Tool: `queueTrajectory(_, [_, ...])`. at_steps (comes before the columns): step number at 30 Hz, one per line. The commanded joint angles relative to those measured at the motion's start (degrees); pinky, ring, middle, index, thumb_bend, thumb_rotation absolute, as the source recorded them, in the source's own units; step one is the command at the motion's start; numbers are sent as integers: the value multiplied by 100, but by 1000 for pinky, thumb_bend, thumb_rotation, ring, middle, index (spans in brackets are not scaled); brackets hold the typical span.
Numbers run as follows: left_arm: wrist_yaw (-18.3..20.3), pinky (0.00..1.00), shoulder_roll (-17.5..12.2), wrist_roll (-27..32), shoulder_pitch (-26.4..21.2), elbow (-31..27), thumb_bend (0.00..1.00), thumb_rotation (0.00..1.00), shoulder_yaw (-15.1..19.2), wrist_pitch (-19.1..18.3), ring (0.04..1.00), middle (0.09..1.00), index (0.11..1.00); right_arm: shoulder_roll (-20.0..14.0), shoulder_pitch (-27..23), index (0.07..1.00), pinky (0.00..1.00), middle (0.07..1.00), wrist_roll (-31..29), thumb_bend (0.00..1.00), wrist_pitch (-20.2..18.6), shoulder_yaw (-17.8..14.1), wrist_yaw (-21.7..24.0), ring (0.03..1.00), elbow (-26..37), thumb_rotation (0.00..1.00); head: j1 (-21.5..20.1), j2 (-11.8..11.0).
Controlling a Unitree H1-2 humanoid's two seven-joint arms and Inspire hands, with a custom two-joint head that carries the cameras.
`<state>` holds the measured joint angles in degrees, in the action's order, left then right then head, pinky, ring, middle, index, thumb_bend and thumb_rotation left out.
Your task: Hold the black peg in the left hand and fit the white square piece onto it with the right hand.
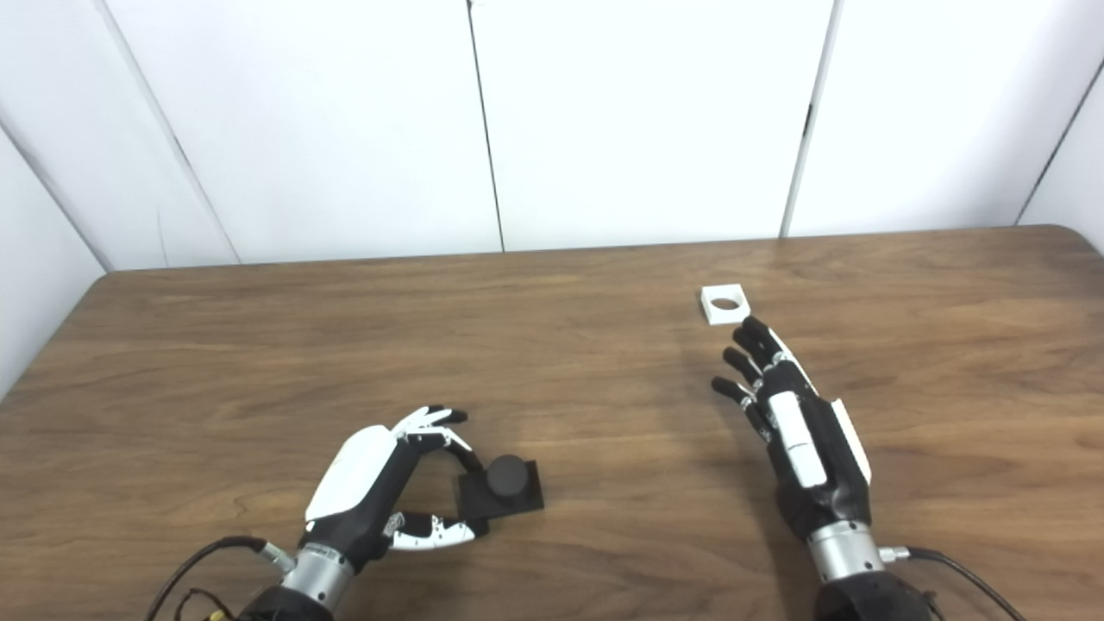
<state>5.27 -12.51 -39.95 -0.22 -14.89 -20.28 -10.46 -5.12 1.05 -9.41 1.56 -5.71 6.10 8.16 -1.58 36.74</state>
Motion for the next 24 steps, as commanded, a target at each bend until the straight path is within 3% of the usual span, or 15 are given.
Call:
queueTrajectory(1, [128, 825, 19, -56, 4, 167, 504, 74, -109, 48, 937, 875, 491, -79, 16, 824, 729, 837, 1031, 610, 245, -31, -488, 829, 195, 551, -22, 0])
queueTrajectory(4, [97, 813, 29, -81, -8, 212, 505, 74, -99, 97, 931, 872, 490, -265, -348, 782, 823, 819, 1692, 680, 176, -177, -828, 839, 295, 379, -45, -11])
queueTrajectory(7, [105, 820, 58, -45, -14, 238, 505, 73, -88, 95, 932, 874, 490, -588, -758, 764, 821, 813, 2249, 732, -89, -181, -905, 840, 217, 284, -57, -12])
queueTrajectory(13, [135, 831, 97, -23, -19, 266, 505, 73, -85, 85, 930, 875, 491, -1299, -1457, 732, 836, 846, 2881, 805, -690, 62, -677, 872, -187, 249, -69, -8])
queueTrajectory(19, [124, 824, 119, -67, -7, 290, 505, 73, -101, 93, 926, 870, 491, -1796, -2050, 718, 873, 854, 3006, 816, -728, 190, -545, 877, -835, 275, -92, 9])
queueTrajectory(24, [102, 813, 133, -86, -6, 308, 505, 74, -112, 117, 920, 865, 491, -2218, -2505, 721, 810, 863, 3224, 854, -726, 447, -297, 866, -1382, 285, -154, -6])
